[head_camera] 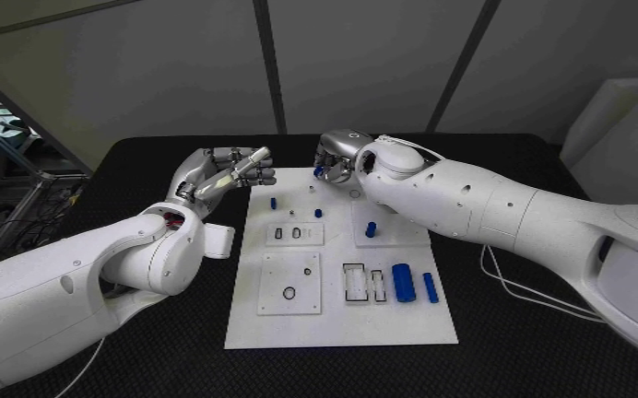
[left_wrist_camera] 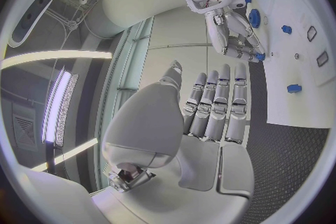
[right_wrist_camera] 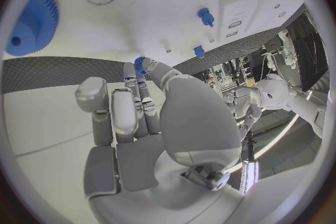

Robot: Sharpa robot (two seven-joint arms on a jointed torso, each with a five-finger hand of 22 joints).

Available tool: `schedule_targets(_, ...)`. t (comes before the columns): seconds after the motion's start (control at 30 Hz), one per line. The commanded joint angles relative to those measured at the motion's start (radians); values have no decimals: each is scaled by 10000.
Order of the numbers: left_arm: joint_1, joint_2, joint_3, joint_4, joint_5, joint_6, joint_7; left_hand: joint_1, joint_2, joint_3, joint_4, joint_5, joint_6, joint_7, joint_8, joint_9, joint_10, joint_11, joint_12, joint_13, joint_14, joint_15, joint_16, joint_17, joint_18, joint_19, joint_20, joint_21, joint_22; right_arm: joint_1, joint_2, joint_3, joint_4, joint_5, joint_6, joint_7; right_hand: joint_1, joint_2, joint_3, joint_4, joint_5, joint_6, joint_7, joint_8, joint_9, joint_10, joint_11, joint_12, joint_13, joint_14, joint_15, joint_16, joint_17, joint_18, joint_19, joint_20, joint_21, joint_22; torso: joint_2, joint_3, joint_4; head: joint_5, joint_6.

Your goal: Assemble the parts on the task board

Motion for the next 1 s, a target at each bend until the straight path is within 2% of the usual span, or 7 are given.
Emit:
schedule_targets(0.03,19,16,8,6,-50,160,-4,54,-5,-23,-33,-54,-23,62,-38,-13,-31,76,-60,7,-10,36,-38,17,126,76,3,25,-11,12,46,-2,-55,-65,322,-25,19,-35,39,14,-5,9,68,14,9,-21,32,-29,-8,447,-13,69,10,-163,58,25,38,8,0,-5,14,-10,-2)
schedule_targets(0.2,22,21,8,1,-50,183,-22,35,-7,-41,-27,-57,-30,71,-47,-13,-38,83,-67,7,-9,39,-43,24,126,78,5,24,-12,11,148,-3,-171,-65,407,-41,-7,-61,39,35,-14,-13,74,0,5,-49,40,-34,-10,444,-5,83,14,-160,43,33,39,2,2,-5,25,6,-9)
schedule_targets(0.47,28,33,8,15,-50,221,-81,9,-5,-66,-18,-58,-39,81,-60,-13,-49,91,-77,8,-11,44,-52,34,124,79,7,22,-15,11,336,-6,-410,-65,432,-238,-112,-197,70,143,-51,-280,179,-69,-52,-335,137,-52,-26,428,76,169,60,-161,6,94,77,33,14,-5,9,16,5)
schedule_targets(0.57,29,36,8,12,-50,229,-96,2,-4,-73,-16,-58,-42,85,-64,-13,-53,94,-80,8,-14,46,-56,36,124,78,8,21,-16,11,380,-6,-452,-65,452,-262,-168,-306,81,197,-101,-621,266,-86,-121,-729,232,-64,-48,409,161,192,50,-150,-57,157,55,-24,10,-2,5,19,3)
schedule_targets(0.67,31,34,8,7,-49,230,-105,-6,-4,-80,-14,-58,-46,88,-68,-13,-56,96,-84,8,-17,48,-60,38,123,77,10,20,-17,11,394,-7,-456,-65,400,-277,-244,-489,-23,266,-277,-1520,285,-89,-190,-1318,333,-42,-40,355,244,160,-65,-107,-196,259,-31,-190,9,-4,1,27,0)
schedule_targets(0.83,33,28,8,2,-49,240,-118,-6,-4,-80,-14,-58,-46,88,-68,-13,-56,96,-84,8,-17,48,-60,38,123,77,10,20,-17,10,295,-7,-269,-65,-20,-321,-202,-571,-293,293,-300,-2157,307,-84,-177,-1711,355,7,-31,297,261,129,-191,-68,-326,315,-121,-357,12,13,-20,46,24)
schedule_targets(1.0,33,8,8,-2,-49,254,-129,-19,-6,-96,-11,-58,-53,92,-76,-13,-64,101,-90,8,-25,53,-69,43,122,74,12,16,-20,8,-127,-4,330,-65,-535,-397,-192,-589,-370,301,-277,-2163,312,-53,-158,-1703,359,43,-20,288,256,125,-219,-69,-324,321,-117,-353,5,25,-33,64,33)
